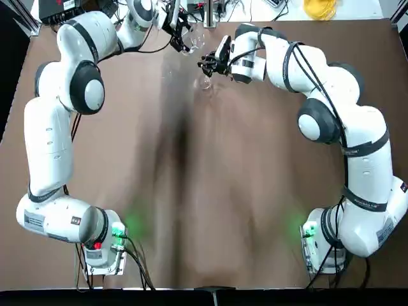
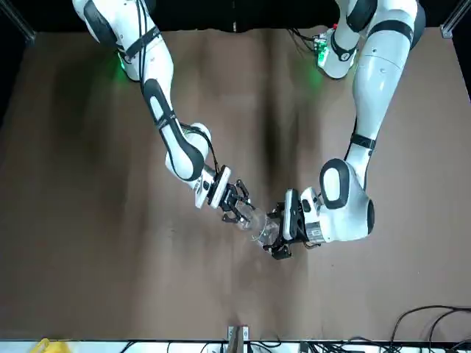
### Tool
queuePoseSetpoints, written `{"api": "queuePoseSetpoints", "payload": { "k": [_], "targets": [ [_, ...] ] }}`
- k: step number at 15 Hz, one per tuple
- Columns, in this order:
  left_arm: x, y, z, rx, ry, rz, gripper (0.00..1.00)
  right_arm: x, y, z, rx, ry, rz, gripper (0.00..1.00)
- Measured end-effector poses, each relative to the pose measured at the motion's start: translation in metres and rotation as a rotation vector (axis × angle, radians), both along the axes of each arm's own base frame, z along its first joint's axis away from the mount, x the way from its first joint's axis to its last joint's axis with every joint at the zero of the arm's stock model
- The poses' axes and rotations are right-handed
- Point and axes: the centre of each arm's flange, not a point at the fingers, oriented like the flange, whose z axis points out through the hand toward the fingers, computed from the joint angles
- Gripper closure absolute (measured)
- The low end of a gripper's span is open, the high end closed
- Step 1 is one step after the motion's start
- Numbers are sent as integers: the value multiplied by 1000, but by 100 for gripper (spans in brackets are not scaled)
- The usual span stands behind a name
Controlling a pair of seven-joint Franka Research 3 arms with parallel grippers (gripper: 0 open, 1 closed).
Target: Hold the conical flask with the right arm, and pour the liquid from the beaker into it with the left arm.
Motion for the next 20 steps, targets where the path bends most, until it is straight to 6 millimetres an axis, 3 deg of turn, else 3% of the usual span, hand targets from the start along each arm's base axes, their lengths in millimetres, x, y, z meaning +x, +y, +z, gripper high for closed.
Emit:
{"api": "queuePoseSetpoints", "payload": {
  "k": [9,20],
  "targets": [
    [-6,-9,22,66,-65,-57,4,1,0,2,6,0,-7,61],
    [-18,-11,22,120,-104,-49,4,1,0,2,7,1,-7,61]
  ]
}}
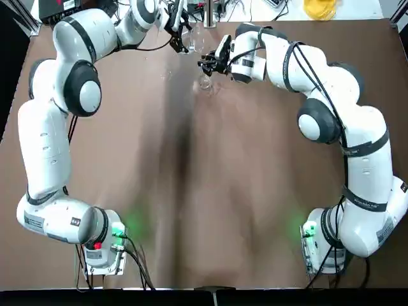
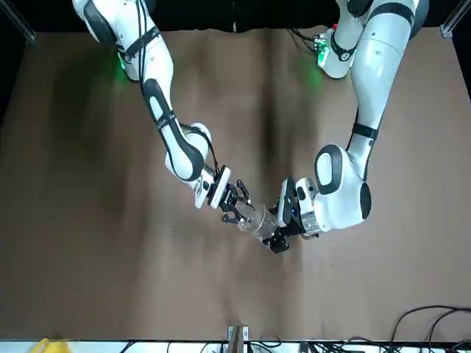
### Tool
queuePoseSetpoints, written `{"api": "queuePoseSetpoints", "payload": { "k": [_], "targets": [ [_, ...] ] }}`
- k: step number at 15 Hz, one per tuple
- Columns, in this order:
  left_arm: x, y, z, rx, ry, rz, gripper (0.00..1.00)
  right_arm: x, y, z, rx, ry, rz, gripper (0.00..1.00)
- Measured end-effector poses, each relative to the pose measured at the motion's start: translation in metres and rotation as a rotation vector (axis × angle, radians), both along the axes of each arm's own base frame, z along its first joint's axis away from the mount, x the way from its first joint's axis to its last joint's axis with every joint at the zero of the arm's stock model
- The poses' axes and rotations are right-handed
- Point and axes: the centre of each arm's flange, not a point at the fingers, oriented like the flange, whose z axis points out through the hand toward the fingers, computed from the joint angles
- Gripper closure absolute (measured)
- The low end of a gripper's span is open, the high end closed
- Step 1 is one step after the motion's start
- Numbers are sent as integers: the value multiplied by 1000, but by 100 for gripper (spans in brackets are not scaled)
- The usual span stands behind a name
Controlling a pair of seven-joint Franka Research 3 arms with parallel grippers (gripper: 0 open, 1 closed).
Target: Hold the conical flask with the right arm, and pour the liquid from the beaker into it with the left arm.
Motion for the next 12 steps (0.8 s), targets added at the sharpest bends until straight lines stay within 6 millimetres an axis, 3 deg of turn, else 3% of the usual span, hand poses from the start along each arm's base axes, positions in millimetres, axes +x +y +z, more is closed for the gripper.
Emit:
{"api": "queuePoseSetpoints", "payload": {
  "k": [5,12],
  "targets": [
    [-9,-12,7,28,-36,-18,4,0,0,0,0,0,1,61],
    [-11,-12,11,68,-70,-35,4,0,1,0,1,0,1,61]
  ]
}}
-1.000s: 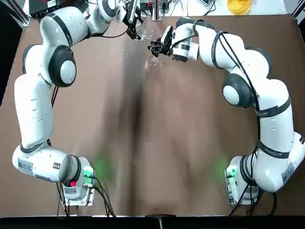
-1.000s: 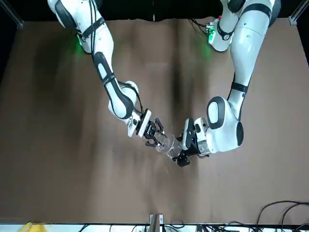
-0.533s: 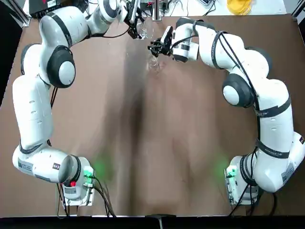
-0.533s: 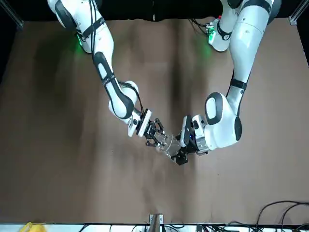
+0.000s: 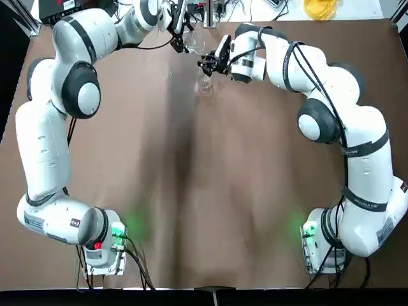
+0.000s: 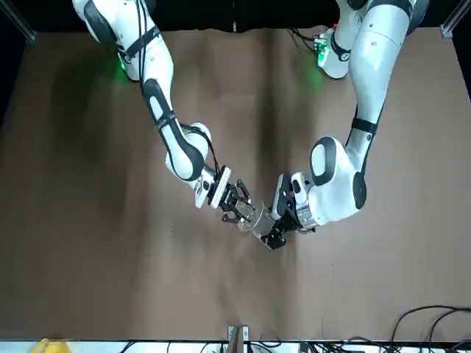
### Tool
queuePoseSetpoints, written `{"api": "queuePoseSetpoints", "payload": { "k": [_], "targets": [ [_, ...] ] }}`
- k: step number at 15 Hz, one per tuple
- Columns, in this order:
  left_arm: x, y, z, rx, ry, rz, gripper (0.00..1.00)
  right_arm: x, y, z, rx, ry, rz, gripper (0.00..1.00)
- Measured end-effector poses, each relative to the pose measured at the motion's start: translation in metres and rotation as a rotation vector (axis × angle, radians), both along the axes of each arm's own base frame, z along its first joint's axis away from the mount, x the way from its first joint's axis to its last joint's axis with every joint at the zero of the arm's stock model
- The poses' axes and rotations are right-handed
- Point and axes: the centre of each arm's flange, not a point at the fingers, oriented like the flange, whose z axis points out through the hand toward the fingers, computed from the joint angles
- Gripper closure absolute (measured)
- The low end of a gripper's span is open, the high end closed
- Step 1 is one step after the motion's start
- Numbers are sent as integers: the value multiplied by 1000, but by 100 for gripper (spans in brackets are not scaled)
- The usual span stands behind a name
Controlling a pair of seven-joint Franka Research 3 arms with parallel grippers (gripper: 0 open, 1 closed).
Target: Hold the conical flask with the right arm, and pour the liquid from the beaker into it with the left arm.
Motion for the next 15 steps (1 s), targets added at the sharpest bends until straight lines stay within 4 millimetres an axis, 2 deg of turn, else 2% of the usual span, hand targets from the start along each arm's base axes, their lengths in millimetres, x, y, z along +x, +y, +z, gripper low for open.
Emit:
{"api": "queuePoseSetpoints", "payload": {
  "k": [6,10,15],
  "targets": [
    [-10,-11,0,41,-27,8,4,0,0,0,0,0,0,61],
    [-11,-11,3,66,-41,2,4,0,1,0,0,0,1,61],
    [-11,-10,16,85,-68,-1,4,-1,1,0,0,0,1,61]
  ]
}}
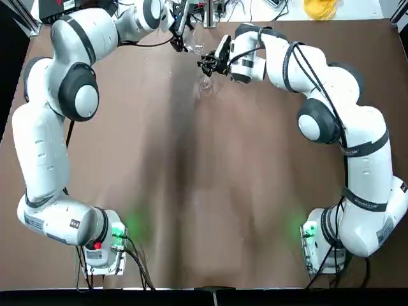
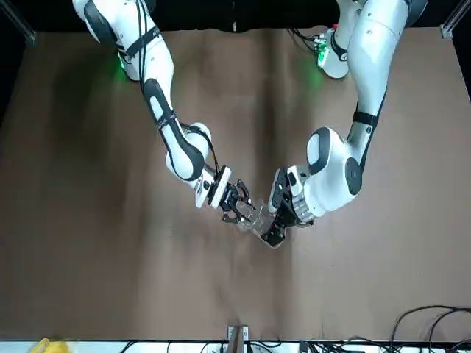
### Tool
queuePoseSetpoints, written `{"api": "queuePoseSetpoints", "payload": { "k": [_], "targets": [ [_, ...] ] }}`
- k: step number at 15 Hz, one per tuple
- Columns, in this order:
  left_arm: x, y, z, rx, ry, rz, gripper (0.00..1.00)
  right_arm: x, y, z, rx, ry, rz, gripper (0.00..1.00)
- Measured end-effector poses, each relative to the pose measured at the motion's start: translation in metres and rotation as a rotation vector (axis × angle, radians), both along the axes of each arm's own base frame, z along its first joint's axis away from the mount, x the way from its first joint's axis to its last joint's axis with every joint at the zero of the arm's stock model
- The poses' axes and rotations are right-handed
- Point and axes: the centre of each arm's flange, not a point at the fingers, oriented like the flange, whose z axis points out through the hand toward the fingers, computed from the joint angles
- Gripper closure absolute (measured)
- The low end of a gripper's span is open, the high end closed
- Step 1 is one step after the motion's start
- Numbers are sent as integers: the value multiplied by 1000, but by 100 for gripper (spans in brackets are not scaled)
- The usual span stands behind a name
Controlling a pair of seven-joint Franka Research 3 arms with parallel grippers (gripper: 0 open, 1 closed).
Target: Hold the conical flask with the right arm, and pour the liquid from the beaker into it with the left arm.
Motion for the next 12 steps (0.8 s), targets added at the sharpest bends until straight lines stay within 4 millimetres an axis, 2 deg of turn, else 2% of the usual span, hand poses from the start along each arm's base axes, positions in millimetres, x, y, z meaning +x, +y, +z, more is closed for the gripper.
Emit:
{"api": "queuePoseSetpoints", "payload": {
  "k": [12],
  "targets": [
    [-7,-12,4,70,-9,25,4,0,0,-1,-1,1,0,61]
  ]
}}
